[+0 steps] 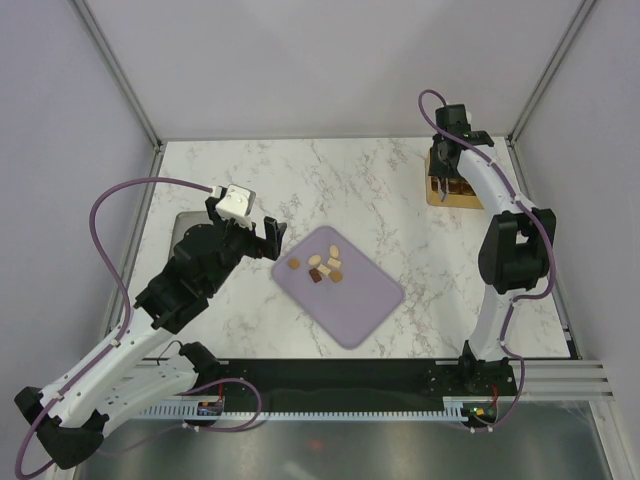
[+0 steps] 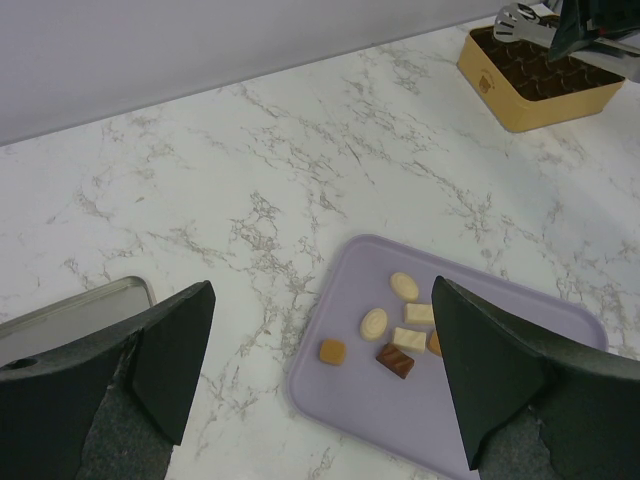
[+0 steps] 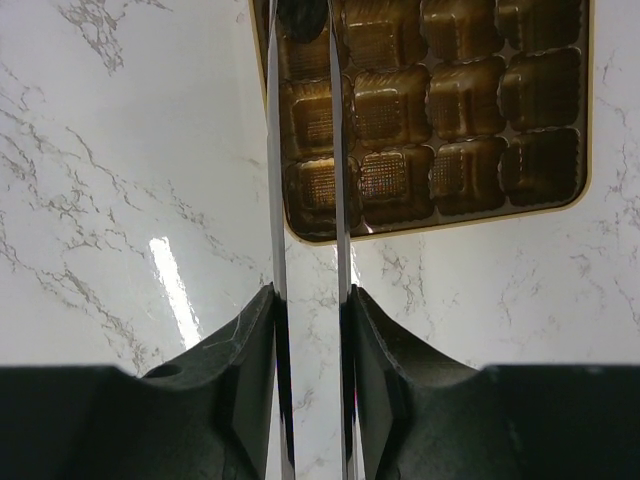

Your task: Pack the chocolate

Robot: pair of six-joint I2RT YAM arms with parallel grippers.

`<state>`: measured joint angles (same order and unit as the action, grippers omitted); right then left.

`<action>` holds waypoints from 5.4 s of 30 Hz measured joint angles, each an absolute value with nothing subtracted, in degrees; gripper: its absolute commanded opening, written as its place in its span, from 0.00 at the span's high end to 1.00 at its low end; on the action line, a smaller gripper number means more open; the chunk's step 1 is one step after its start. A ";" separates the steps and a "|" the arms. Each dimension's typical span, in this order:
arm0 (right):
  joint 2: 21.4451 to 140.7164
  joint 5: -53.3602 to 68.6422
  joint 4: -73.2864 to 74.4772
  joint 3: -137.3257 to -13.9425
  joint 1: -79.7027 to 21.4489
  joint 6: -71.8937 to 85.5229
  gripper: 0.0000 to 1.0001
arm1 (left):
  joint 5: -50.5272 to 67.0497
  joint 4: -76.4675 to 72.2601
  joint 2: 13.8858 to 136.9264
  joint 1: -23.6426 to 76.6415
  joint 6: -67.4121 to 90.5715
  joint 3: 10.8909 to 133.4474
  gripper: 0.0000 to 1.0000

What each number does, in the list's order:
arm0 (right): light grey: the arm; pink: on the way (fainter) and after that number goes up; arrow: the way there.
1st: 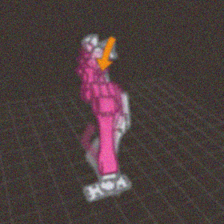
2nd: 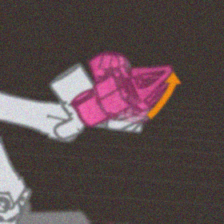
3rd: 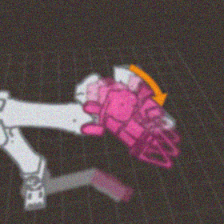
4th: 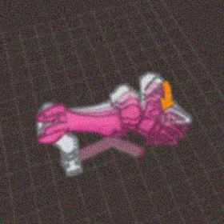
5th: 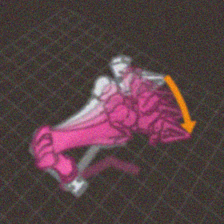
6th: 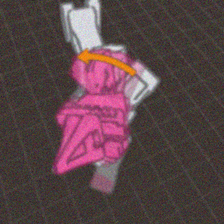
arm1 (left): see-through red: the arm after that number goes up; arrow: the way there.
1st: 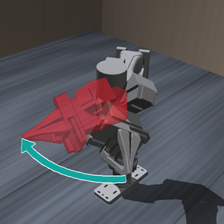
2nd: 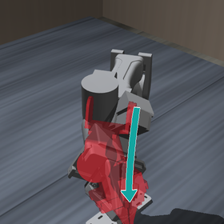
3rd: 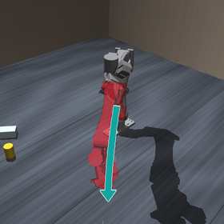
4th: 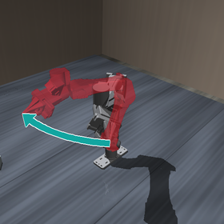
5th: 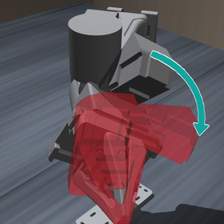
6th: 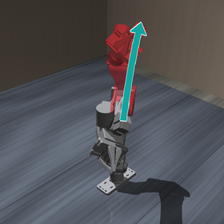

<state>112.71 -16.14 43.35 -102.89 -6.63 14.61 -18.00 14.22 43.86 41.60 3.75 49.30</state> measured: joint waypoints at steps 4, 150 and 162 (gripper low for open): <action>113.45 -16.16 43.35 -102.69 -6.28 14.76 0.60 | -18.00 14.24 43.86 41.60 3.75 49.30 0.03; 114.39 -13.82 50.92 -109.78 -1.15 14.61 0.67 | -19.27 14.24 43.88 41.60 3.73 49.30 0.03; 117.95 -11.49 50.15 -110.04 -0.45 15.29 0.62 | -19.40 14.24 44.25 41.60 3.73 49.30 0.03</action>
<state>117.95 -11.49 50.15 -110.04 -0.45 15.29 -19.40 14.24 44.25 41.60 3.73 49.30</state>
